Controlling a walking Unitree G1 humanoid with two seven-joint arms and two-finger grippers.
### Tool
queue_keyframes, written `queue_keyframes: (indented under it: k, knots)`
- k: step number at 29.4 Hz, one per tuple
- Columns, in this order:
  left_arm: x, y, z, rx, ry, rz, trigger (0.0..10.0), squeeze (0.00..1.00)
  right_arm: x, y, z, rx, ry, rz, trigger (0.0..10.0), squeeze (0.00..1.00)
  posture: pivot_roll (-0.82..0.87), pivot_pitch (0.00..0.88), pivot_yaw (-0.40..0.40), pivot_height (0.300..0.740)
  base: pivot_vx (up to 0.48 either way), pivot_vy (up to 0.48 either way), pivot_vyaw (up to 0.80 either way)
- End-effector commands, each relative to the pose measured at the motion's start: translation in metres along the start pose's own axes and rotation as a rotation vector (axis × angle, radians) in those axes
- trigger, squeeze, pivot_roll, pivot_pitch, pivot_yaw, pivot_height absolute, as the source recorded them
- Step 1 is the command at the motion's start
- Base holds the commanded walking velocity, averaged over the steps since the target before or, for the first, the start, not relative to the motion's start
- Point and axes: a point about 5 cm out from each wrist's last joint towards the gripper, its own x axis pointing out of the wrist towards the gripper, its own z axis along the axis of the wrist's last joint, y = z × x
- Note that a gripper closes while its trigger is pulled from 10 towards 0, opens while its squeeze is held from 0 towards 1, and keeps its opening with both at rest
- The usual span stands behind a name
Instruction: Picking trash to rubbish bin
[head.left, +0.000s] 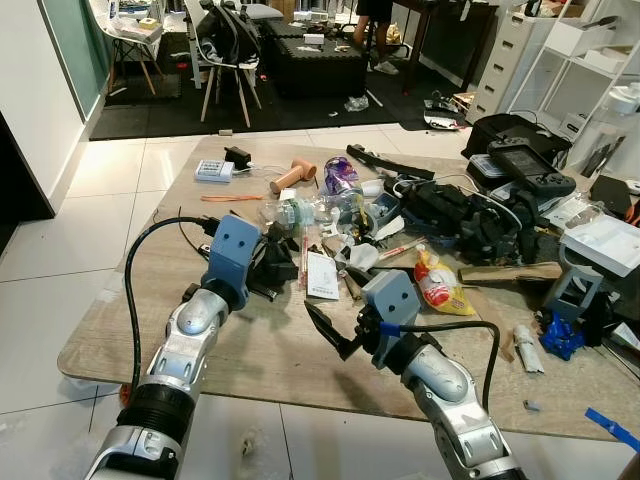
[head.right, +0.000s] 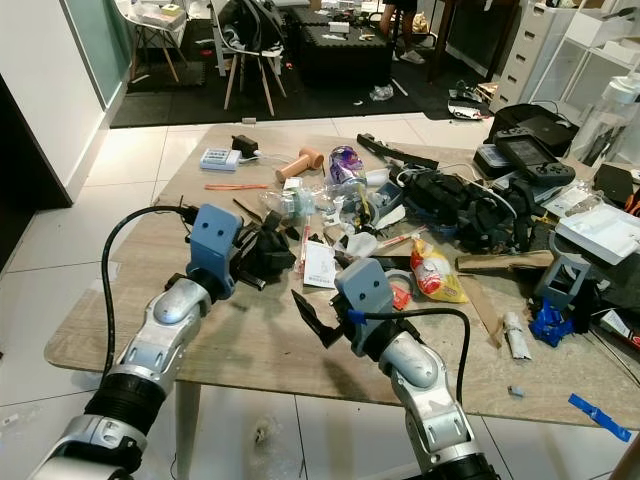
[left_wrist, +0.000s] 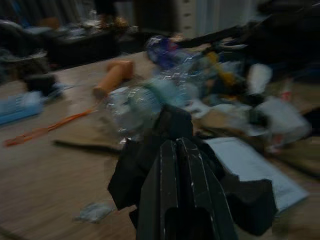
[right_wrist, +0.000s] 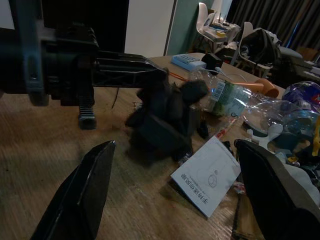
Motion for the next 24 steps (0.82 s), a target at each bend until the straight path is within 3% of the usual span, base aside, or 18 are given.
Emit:
queue_keyframes:
  k: [1, 2, 3, 4, 5, 6, 15, 16, 18, 24]
  knots:
    - [-0.003, -0.009, 0.002, -0.053, -0.028, -0.091, 0.0, 0.00, 0.001, -0.002, 0.002, -0.009, -0.011, -0.006, 10.0, 0.00, -0.09, 0.078, -0.018, 0.740, 0.000, 0.000, 0.00]
    - [-0.003, -0.011, 0.007, -0.058, -0.059, -0.127, 0.0, 0.00, 0.001, -0.002, 0.002, -0.009, -0.011, -0.007, 10.0, 0.00, -0.09, 0.078, -0.018, 0.740, 0.000, 0.000, 0.00]
    - [-0.004, -0.011, 0.010, -0.061, -0.066, -0.150, 7.8, 0.11, 0.001, -0.002, 0.002, -0.008, -0.012, -0.007, 10.0, 0.00, -0.09, 0.078, -0.017, 0.740, 0.000, 0.000, 0.00]
    - [-0.004, -0.011, 0.010, -0.061, -0.066, -0.150, 7.8, 0.11, 0.001, -0.002, 0.002, -0.008, -0.012, -0.007, 10.0, 0.00, -0.09, 0.078, -0.017, 0.740, 0.000, 0.000, 0.00]
    - [-0.004, -0.011, 0.011, -0.070, -0.065, -0.165, 10.0, 0.96, 0.001, -0.002, 0.002, -0.008, -0.012, -0.008, 10.0, 0.00, -0.09, 0.078, -0.016, 0.740, 0.000, 0.000, 0.00]
    - [-0.004, -0.011, 0.012, -0.082, -0.059, -0.171, 10.0, 1.00, 0.001, -0.002, 0.002, -0.007, -0.012, -0.009, 10.0, 0.00, -0.09, 0.078, -0.016, 0.740, 0.000, 0.000, 0.00]
    - [-0.004, -0.015, 0.009, -0.052, -0.013, -0.234, 10.0, 1.00, 0.000, -0.002, 0.001, -0.008, -0.009, -0.010, 10.0, 0.00, -0.10, 0.078, -0.014, 0.740, 0.000, 0.000, 0.00]
    - [-0.004, -0.016, 0.008, -0.055, -0.002, -0.234, 10.0, 0.52, 0.000, -0.002, 0.000, -0.010, -0.007, -0.008, 10.0, 0.00, -0.10, 0.075, -0.016, 0.740, 0.000, 0.000, 0.00]
    - [-0.004, -0.018, 0.007, -0.072, 0.008, -0.238, 10.0, 0.00, 0.000, -0.002, 0.000, -0.011, -0.006, -0.007, 10.0, 0.00, -0.10, 0.074, -0.018, 0.740, 0.000, 0.000, 0.00]
    - [-0.005, -0.031, 0.003, -0.226, 0.027, -0.299, 10.0, 0.00, 0.000, -0.003, -0.001, -0.014, -0.003, -0.004, 10.0, 0.00, -0.10, 0.064, -0.020, 0.740, 0.000, 0.000, 0.00]
